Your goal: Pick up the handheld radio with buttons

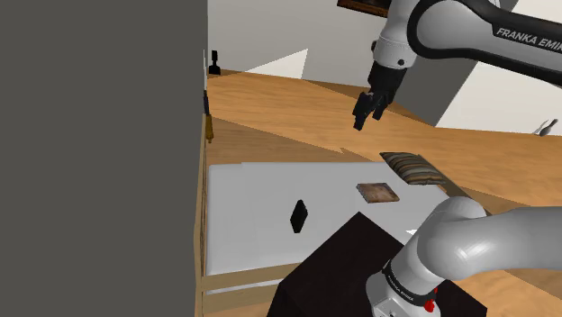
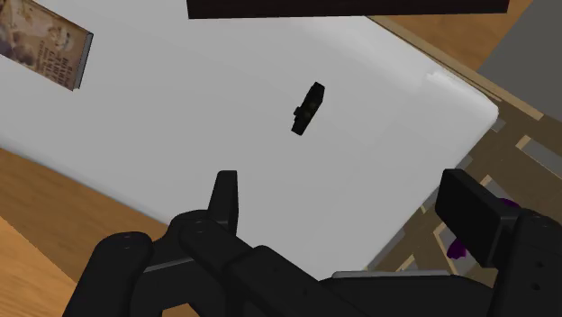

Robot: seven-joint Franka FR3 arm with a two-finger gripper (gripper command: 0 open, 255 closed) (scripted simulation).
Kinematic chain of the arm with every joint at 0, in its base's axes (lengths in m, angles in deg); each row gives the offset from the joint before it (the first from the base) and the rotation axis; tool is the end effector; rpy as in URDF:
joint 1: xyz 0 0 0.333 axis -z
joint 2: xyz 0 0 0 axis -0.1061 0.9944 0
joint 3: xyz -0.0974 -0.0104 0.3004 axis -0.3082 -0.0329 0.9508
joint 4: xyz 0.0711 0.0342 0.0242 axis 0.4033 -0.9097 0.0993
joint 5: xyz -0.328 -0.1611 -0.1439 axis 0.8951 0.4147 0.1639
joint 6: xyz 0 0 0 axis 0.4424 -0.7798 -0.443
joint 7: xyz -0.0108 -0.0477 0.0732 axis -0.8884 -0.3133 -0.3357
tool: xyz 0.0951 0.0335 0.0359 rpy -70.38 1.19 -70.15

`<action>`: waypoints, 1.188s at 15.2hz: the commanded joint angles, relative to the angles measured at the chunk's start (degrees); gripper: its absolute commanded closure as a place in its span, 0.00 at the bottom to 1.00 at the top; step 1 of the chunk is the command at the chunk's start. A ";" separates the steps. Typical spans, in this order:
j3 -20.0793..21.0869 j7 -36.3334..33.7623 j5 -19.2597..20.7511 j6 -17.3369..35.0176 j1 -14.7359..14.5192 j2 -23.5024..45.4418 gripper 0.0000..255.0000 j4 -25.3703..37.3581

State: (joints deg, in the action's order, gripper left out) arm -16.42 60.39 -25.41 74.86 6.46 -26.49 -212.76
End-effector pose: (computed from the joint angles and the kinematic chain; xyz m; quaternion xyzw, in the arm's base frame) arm 0.3032 0.0007 0.6204 0.9970 -0.0179 0.0062 0.0750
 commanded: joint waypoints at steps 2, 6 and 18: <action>-0.04 -0.81 -0.12 2.07 0.19 -0.46 0.00 -2.27; -0.13 -4.04 -0.49 10.57 0.99 -1.42 0.00 -10.72; 0.33 -14.06 -0.55 40.42 4.10 6.75 0.00 -29.25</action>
State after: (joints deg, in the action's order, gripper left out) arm -16.20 47.29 -26.03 112.25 10.23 -21.05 -240.79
